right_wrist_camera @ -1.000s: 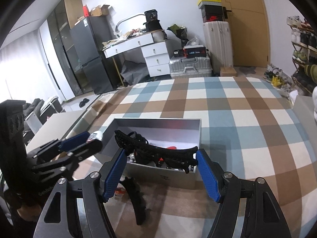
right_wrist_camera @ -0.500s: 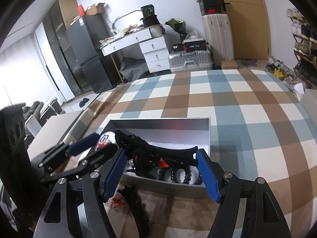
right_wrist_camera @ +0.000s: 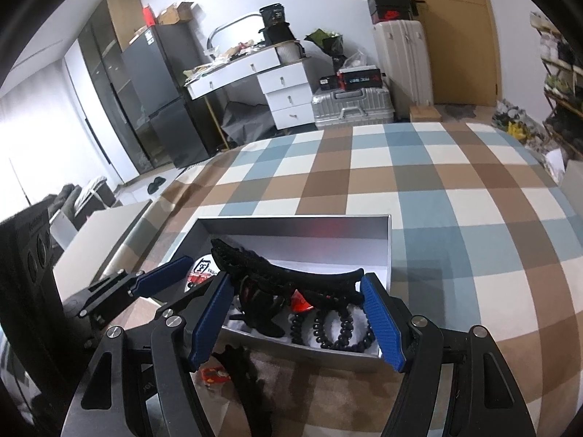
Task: Organize jewelry
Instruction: 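Carry the clip and badge into the grey box and open both tools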
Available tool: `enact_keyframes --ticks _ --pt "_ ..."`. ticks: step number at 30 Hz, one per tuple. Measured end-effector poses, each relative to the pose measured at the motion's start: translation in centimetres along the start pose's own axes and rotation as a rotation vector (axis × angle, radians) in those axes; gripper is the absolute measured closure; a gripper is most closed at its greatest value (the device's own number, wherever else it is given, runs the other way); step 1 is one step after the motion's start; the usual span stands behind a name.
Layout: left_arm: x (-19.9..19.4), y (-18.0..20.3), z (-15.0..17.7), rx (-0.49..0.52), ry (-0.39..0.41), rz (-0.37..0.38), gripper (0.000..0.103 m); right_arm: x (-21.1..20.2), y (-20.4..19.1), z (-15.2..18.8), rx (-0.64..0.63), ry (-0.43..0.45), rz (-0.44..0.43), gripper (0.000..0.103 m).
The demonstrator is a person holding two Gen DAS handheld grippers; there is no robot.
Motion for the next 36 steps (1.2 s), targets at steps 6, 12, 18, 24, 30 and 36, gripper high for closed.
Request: enact_keyframes --ticks 6,12,18,24,30,36 --pt "-0.1 0.3 0.0 0.003 -0.013 0.008 0.065 0.1 0.3 -0.2 -0.007 -0.003 0.0 0.031" --pt "-0.1 0.4 0.1 0.012 -0.016 0.004 0.065 0.1 0.5 -0.2 0.0 -0.002 -0.002 0.031" --pt "0.0 0.0 0.0 0.0 -0.018 0.005 0.065 0.1 0.4 -0.1 -0.021 -0.008 0.009 0.031" --pt "-0.1 -0.2 -0.1 -0.011 -0.02 -0.004 0.065 0.0 0.4 0.1 -0.022 -0.013 0.005 0.031" --pt "-0.6 -0.7 -0.1 -0.025 -0.014 -0.019 0.065 -0.7 0.0 0.1 -0.032 -0.008 -0.004 0.031" --pt "-1.1 -1.1 -0.2 -0.039 -0.01 -0.033 0.065 -2.1 -0.3 0.1 -0.051 0.014 -0.005 0.028"
Point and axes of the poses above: each gripper's, at about its wrist camera, not at the fingertips, and x roughly the way its jaws point, y to its right, z to its underside, the point moved 2 cm from there along x, roughly the way its jaws point, and after that the axes turned 3 degrees about y, right-handed, at the moved point
